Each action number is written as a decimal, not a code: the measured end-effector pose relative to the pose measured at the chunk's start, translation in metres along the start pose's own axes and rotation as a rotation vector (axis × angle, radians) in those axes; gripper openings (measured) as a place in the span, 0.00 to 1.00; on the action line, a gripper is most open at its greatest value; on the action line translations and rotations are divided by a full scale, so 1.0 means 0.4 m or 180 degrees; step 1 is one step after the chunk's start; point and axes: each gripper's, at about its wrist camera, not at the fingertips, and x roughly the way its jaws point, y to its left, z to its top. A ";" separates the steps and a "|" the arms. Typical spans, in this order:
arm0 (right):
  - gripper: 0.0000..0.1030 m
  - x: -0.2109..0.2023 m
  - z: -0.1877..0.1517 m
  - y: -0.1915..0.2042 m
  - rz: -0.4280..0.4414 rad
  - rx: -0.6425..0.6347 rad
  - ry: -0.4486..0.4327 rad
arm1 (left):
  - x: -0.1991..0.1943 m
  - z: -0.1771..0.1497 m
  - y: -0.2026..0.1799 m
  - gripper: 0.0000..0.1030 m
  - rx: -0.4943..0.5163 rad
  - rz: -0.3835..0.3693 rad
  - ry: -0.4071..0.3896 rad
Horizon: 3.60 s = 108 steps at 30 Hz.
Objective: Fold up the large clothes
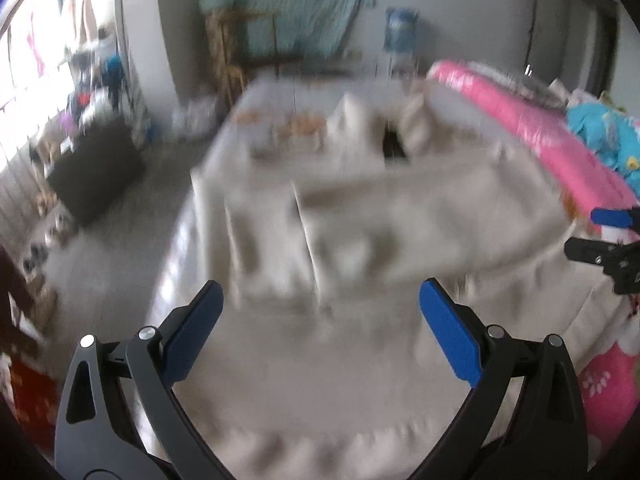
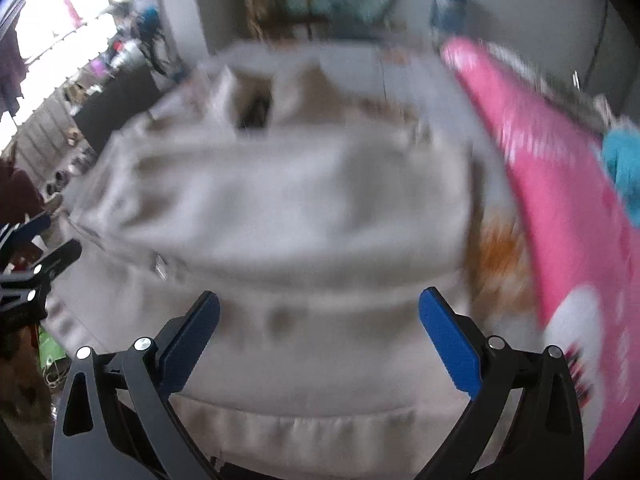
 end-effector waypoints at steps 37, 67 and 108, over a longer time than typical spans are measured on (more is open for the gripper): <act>0.12 0.418 0.539 -0.049 0.0714 -0.0052 0.0665 | 0.463 0.472 -0.025 0.07 -0.0063 -0.1054 0.0421; 0.35 0.165 0.324 -0.044 0.1106 -0.0539 0.0190 | 0.237 0.246 -0.028 0.31 0.0532 -0.1329 0.0196; 0.37 0.436 0.379 -0.252 0.0340 0.0162 0.0508 | 0.515 0.260 0.231 0.33 -0.0910 -0.0624 0.0615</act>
